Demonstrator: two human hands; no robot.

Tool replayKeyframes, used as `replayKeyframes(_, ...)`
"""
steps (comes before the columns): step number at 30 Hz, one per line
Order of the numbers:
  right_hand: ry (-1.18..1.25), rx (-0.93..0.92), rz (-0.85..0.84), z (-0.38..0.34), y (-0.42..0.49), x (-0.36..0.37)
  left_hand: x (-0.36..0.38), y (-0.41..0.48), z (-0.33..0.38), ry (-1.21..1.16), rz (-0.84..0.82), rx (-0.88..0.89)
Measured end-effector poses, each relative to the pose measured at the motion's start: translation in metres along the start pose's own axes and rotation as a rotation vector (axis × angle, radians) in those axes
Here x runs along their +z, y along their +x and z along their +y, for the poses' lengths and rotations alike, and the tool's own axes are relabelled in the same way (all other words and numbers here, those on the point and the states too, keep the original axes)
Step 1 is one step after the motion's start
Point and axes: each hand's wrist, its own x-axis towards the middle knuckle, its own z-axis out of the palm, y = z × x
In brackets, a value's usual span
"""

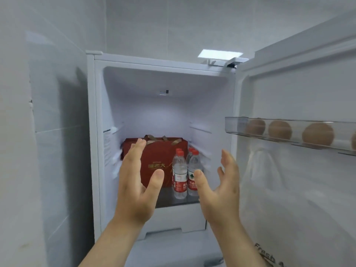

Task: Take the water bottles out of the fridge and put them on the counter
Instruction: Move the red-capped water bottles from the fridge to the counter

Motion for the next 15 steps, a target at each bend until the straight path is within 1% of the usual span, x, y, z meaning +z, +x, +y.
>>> replayKeyframes(5,-0.023,0.134,0.043,0.055,0.027,0.041,0.037,0.016,-0.076,-0.049,-0.049,-0.119)
replayKeyframes(10,-0.097,0.294,0.065,0.112,0.052,0.080,0.081,0.030,-0.150,-0.027,-0.129,-0.262)
replayKeyframes(15,-0.188,0.401,0.084,0.172,0.089,0.117,0.137,0.038,-0.224,-0.010,-0.285,-0.459)
